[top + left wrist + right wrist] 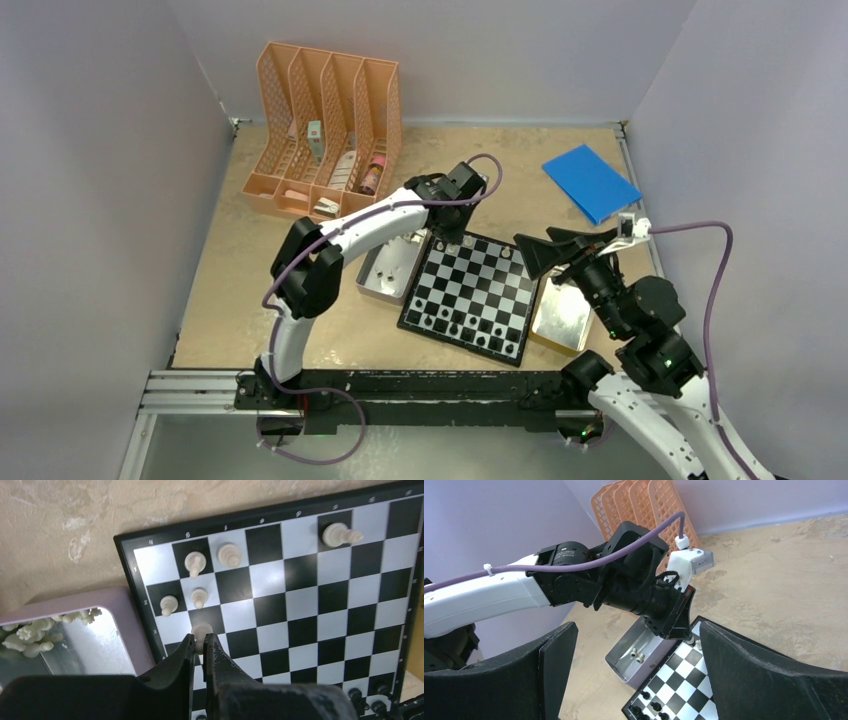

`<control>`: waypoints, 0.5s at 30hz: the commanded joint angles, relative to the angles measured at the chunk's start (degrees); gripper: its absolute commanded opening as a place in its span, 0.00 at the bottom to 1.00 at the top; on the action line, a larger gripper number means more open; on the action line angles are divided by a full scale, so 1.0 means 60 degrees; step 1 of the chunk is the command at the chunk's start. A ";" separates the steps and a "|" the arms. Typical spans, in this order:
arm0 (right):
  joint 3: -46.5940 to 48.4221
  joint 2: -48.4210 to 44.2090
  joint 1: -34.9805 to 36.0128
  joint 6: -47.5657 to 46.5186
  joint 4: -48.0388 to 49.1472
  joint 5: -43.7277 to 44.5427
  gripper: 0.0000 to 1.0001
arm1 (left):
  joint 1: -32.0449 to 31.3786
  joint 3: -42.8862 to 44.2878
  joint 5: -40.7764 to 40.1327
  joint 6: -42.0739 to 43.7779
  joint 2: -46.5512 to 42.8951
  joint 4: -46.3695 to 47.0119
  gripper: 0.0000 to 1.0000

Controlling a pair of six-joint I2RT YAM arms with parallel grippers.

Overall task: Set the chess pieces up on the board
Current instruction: Place the chess piece on the chessboard.

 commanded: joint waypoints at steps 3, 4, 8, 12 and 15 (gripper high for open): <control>0.0384 -0.0268 0.0047 0.0232 -0.0096 0.0115 0.94 | -0.0086 0.0794 0.0378 -0.0012 0.0344 0.0404 0.02; 0.0400 -0.0286 0.0047 0.0219 -0.0146 0.0115 0.94 | -0.0118 0.0845 0.0377 -0.0029 0.0391 0.0405 0.02; 0.0398 -0.0373 0.0047 0.0180 -0.0192 0.0101 0.94 | -0.0221 0.1205 0.0414 -0.0087 0.0700 0.0326 0.02; 0.0361 -0.0461 0.0047 0.0187 -0.0210 0.0066 0.94 | -0.0273 0.1468 0.0477 -0.0130 0.0998 0.0282 0.02; 0.0376 -0.0483 0.0048 0.0158 -0.0188 0.0067 0.94 | -0.0303 0.1571 0.0530 -0.0175 0.1180 0.0243 0.02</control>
